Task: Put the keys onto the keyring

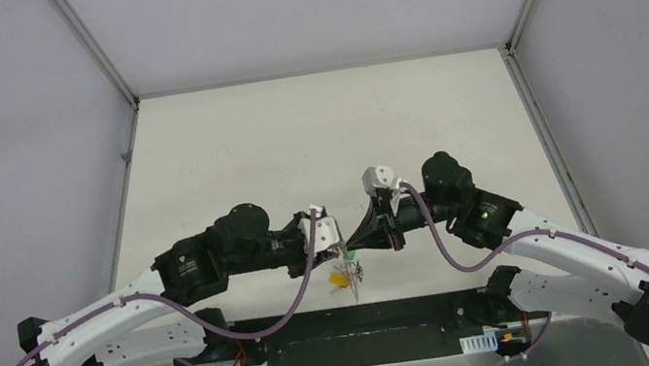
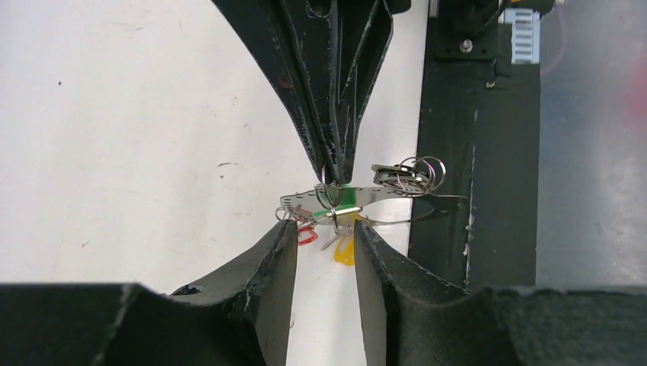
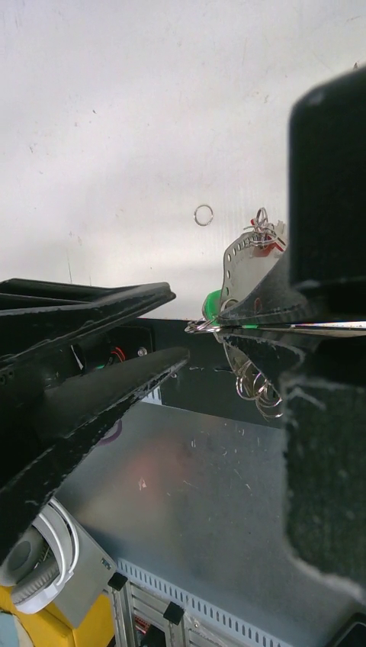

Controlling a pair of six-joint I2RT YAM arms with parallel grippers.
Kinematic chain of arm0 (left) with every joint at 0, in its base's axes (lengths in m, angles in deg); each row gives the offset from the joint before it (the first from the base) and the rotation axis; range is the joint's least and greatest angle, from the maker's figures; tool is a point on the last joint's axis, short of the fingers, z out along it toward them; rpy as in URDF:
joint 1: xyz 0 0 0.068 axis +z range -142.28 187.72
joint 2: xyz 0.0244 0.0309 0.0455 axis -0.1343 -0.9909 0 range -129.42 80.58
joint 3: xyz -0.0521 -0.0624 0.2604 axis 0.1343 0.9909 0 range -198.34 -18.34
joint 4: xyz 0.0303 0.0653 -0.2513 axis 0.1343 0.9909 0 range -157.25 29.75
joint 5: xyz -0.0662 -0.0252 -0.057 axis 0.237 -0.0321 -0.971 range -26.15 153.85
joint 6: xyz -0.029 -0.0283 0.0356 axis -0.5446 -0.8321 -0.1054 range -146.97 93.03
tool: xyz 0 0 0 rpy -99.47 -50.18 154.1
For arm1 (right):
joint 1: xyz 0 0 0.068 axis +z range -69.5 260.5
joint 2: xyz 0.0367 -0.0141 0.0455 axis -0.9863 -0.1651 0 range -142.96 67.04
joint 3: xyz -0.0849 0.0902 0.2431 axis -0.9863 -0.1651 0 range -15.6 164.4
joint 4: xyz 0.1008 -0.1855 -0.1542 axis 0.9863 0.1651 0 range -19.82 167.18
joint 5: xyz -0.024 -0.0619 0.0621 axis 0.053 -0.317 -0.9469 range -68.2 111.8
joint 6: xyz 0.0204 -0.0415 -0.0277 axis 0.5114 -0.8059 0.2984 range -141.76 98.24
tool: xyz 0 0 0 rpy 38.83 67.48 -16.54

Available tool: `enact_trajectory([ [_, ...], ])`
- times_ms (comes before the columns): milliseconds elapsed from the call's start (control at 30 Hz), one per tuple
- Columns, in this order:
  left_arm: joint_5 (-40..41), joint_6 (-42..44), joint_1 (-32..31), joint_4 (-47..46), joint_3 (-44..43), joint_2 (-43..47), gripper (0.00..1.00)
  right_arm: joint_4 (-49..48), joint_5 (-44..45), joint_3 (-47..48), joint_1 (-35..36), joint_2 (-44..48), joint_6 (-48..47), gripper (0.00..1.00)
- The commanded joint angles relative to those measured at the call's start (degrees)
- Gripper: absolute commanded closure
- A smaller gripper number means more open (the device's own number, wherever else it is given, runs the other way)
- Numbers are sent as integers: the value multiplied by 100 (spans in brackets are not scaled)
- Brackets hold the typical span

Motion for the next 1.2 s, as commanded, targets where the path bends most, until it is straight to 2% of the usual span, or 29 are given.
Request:
enact_trajectory([
  [0,151,-543,-39,-1168,438,410,67,-496,-72,36,-5,154,88,100],
  [200,-114,-855,-35,-1756,850,506,68,-504,-65,48,-5,200,84,100],
  [467,44,-1062,-35,-2112,957,334,75,-503,-71,32,-5,227,88,100],
  [567,47,-986,-39,-2149,986,283,82,-504,-56,18,-5,231,88,100],
  [700,116,-885,-40,-2027,973,210,100,-504,-43,15,-5,245,88,100],
  [833,227,-783,-41,-1781,895,203,100,-504,-30,22,-5,255,88,100],
  [867,274,-782,-43,-1726,883,212,96,-504,-29,24,1,255,88,100],
  [933,396,-806,-38,-1644,878,252,81,-504,-30,36,0,260,88,100],
  [1000,506,-823,-36,-1615,898,310,72,-504,-29,31,0,255,88,100],
  [1100,571,-819,-42,-1616,919,328,71,-512,-32,23,-5,254,88,100],
  [1167,567,-802,-41,-1617,892,282,75,-516,-31,20,-2,255,88,100],
])
